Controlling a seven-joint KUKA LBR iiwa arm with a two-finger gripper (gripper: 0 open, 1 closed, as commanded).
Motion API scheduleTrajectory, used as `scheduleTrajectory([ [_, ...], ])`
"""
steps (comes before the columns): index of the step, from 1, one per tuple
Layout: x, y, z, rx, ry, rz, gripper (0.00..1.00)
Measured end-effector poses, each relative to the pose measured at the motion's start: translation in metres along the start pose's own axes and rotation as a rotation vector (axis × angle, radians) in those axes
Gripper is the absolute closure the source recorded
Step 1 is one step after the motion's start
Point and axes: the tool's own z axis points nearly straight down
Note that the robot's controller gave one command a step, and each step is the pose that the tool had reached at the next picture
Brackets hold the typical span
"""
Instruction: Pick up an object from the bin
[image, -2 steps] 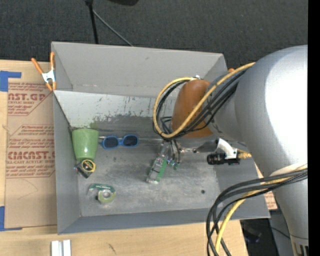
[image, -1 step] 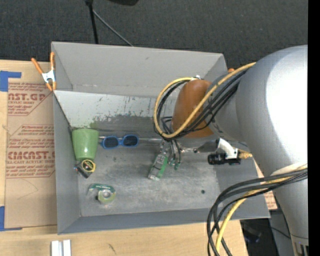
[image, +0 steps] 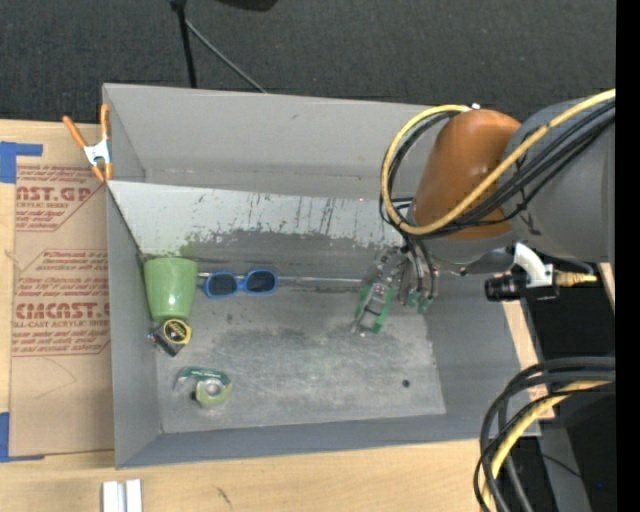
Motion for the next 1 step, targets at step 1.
scheduleTrajectory([
  [1, 0.0156, -0.0039, -0.0616, -0.001, 0.001, -0.007, 1.0],
])
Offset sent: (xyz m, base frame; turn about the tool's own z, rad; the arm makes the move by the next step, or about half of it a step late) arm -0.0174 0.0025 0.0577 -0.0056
